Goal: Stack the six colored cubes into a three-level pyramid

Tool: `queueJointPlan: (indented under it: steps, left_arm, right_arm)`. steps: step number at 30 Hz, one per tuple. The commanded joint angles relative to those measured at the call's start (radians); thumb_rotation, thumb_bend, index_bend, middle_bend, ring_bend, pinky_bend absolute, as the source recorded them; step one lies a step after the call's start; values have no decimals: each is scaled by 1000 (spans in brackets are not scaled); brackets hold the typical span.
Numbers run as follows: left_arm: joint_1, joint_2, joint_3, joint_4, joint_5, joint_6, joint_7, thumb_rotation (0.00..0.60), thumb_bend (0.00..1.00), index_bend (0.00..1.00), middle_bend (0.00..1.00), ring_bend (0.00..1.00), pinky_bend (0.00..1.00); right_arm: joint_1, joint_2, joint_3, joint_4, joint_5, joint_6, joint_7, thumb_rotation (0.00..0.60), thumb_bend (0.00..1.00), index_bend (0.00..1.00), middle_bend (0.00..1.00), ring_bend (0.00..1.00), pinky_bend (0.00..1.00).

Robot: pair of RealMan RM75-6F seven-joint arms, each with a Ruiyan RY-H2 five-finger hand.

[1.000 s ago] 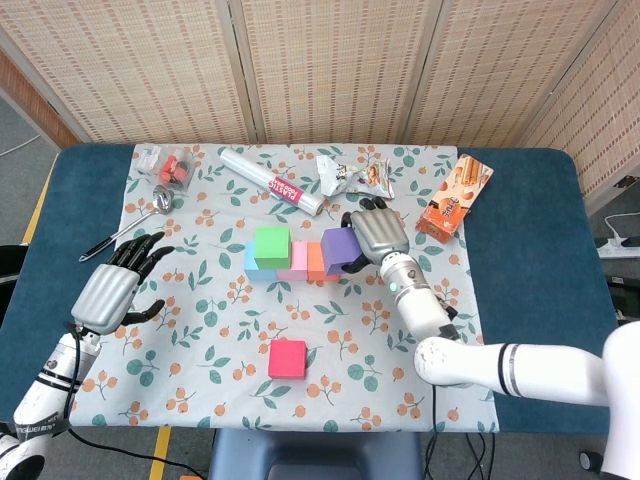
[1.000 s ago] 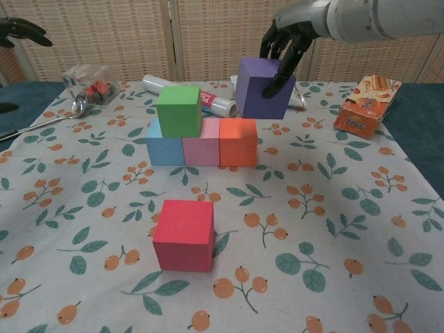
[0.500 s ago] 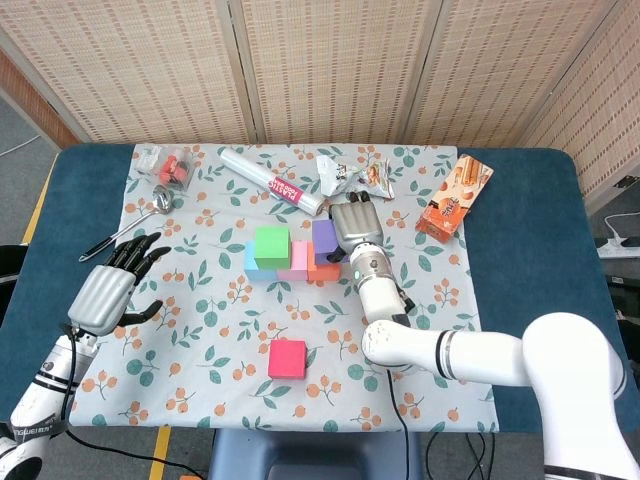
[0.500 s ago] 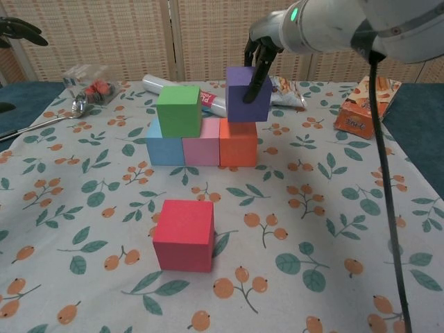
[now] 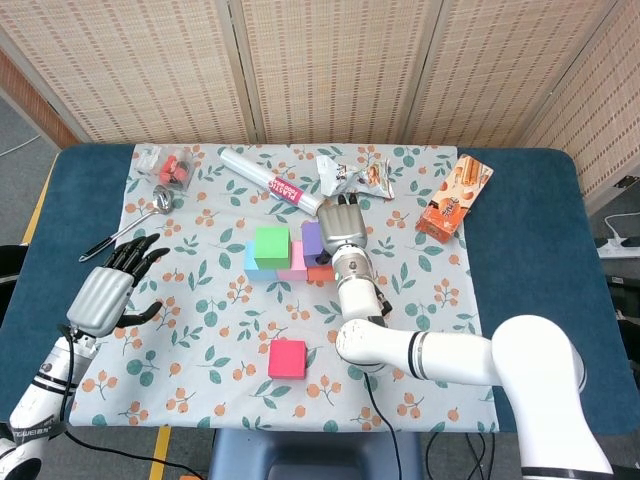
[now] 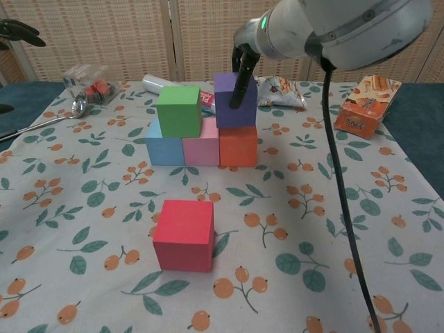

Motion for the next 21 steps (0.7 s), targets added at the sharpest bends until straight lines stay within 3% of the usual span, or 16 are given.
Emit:
queueJointPlan:
  steps: [1, 21]
  left_arm:
    - [2, -1, 0, 5, 3, 0, -7, 600, 292, 137, 17, 0, 118]
    - [15, -13, -2, 39, 16, 1, -46, 600, 290, 131, 16, 0, 118]
  right_arm:
    - [0, -7, 9, 5, 8, 0, -10, 600, 297, 556, 466, 198, 191]
    - [10, -74, 55, 79, 20, -6, -87, 600, 297, 548, 466, 198, 188]
